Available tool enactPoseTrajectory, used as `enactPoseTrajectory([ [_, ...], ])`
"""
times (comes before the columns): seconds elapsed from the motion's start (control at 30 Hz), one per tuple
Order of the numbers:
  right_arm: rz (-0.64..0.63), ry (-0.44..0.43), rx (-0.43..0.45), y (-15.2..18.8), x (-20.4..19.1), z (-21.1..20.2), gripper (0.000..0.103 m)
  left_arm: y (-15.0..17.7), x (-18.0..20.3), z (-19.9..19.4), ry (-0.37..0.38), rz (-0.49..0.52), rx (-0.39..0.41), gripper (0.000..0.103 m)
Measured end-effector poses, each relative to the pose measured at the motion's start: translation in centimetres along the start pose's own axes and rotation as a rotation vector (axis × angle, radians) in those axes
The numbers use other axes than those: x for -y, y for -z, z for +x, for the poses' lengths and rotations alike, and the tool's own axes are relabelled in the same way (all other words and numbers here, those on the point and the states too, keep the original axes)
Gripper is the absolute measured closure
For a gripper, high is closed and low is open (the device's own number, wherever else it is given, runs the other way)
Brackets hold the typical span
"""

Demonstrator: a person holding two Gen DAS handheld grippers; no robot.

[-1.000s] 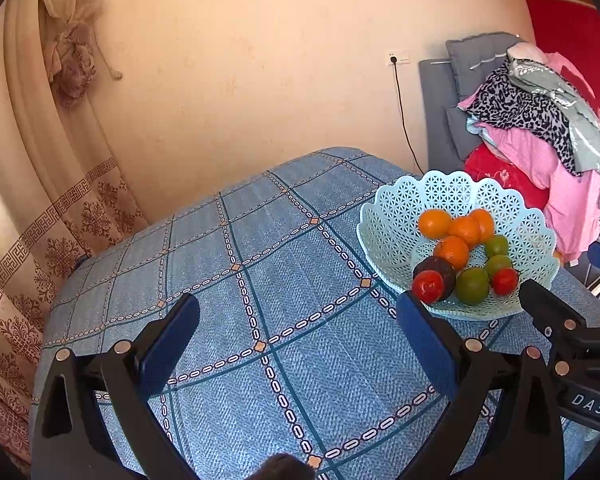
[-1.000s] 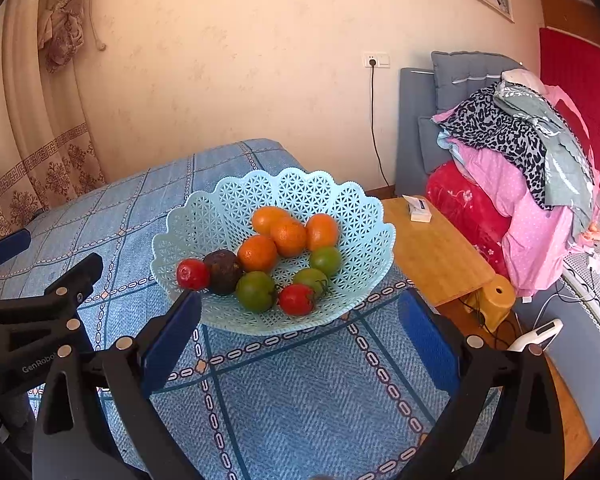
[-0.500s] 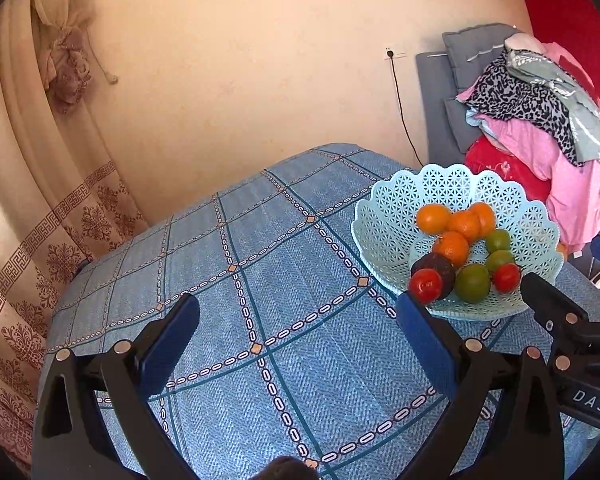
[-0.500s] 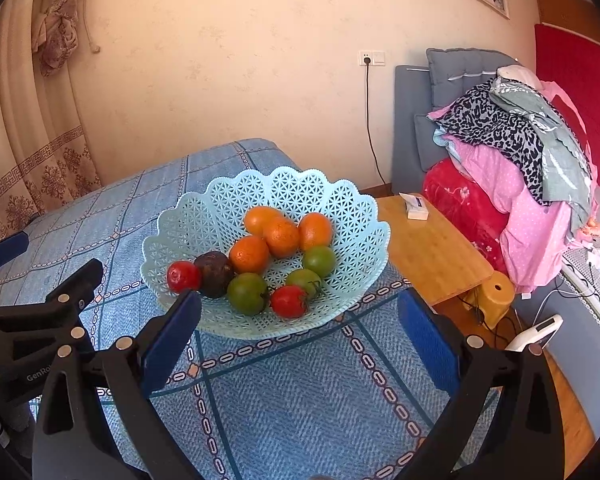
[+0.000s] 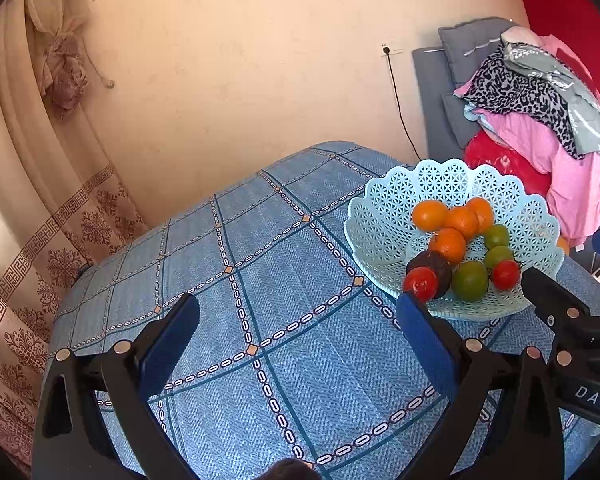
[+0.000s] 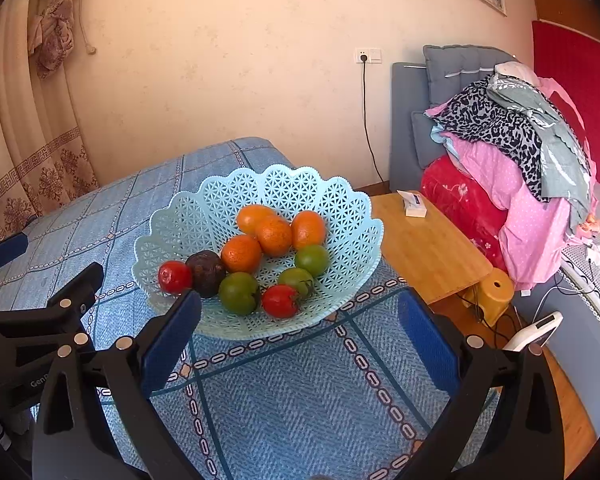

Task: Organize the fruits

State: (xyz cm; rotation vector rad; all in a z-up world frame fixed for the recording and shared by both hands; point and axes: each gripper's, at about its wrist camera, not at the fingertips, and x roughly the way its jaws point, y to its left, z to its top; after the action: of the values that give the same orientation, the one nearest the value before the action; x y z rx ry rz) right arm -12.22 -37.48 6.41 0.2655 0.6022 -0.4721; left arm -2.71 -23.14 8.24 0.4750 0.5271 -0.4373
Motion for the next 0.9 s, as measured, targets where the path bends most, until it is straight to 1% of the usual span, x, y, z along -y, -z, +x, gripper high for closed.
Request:
enactPoseTrajectory([
  [0.77, 0.001, 0.0, -0.001, 0.1, 0.21, 0.05, 0.003, 0.37, 0.4, 0.03, -0.011, 0.026, 0.017, 0.005],
  [0.9, 0.001, 0.0, -0.001, 0.09, 0.19, 0.04, 0.003, 0.34, 0.18, 0.09, 0.002, 0.011, 0.001, 0.005],
])
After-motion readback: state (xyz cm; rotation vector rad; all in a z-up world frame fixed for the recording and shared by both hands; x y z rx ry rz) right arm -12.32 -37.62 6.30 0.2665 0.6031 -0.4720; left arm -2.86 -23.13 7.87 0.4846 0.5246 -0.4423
